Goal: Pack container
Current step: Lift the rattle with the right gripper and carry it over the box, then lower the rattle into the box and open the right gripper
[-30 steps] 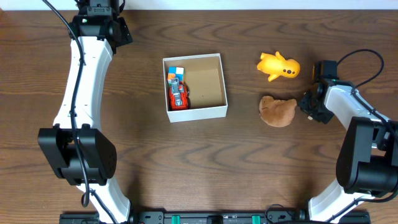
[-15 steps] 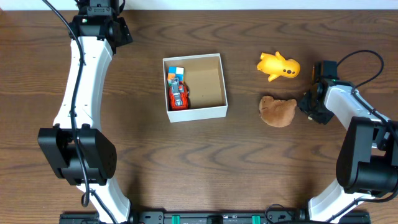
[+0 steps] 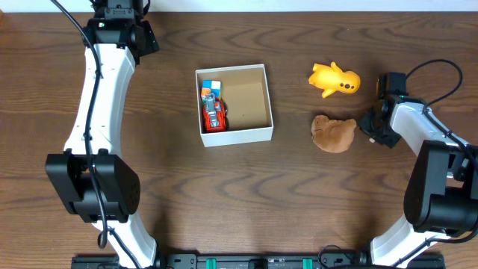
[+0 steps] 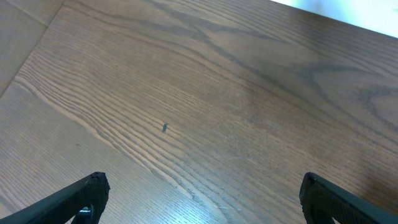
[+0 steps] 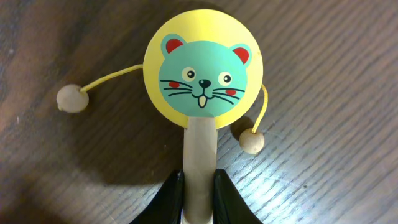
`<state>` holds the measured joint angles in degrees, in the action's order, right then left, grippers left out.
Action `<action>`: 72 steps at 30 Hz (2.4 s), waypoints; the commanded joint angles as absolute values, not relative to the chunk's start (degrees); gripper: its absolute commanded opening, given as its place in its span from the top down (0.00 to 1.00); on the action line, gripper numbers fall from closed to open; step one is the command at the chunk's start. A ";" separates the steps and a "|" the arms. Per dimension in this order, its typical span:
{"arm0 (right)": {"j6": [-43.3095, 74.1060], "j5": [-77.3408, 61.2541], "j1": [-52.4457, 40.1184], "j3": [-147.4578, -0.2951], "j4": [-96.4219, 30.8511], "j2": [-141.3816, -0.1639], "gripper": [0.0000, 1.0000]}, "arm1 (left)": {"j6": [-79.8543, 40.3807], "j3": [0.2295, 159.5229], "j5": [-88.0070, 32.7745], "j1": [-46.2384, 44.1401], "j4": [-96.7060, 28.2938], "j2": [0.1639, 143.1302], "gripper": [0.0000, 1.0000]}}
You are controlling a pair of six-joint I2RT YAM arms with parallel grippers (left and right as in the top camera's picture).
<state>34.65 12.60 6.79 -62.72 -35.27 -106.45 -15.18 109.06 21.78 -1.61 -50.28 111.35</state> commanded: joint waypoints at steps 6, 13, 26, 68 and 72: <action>24.88 13.47 5.85 -71.02 -37.74 -106.06 0.92 | -15.31 109.36 21.87 -1.56 -50.28 111.15 0.02; 17.37 10.15 2.46 -79.90 -39.29 -106.06 0.93 | -15.31 109.36 21.87 -1.56 -50.28 111.15 0.02; 1.39 3.33 -11.81 -96.12 -37.85 -106.06 0.99 | -15.31 109.36 21.87 -1.56 -50.28 111.15 0.02; -34.79 -16.60 -29.04 -96.51 -46.57 -114.56 0.99 | -15.31 109.36 21.87 -1.56 -50.28 111.15 0.02; -34.81 -16.58 -29.32 -96.51 -47.62 -117.36 0.99 | -15.31 109.36 21.87 -1.56 -50.28 111.15 0.02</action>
<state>-33.93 -15.14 -28.53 -95.74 -47.35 -115.77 -15.18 109.06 21.78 -1.61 -50.28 111.35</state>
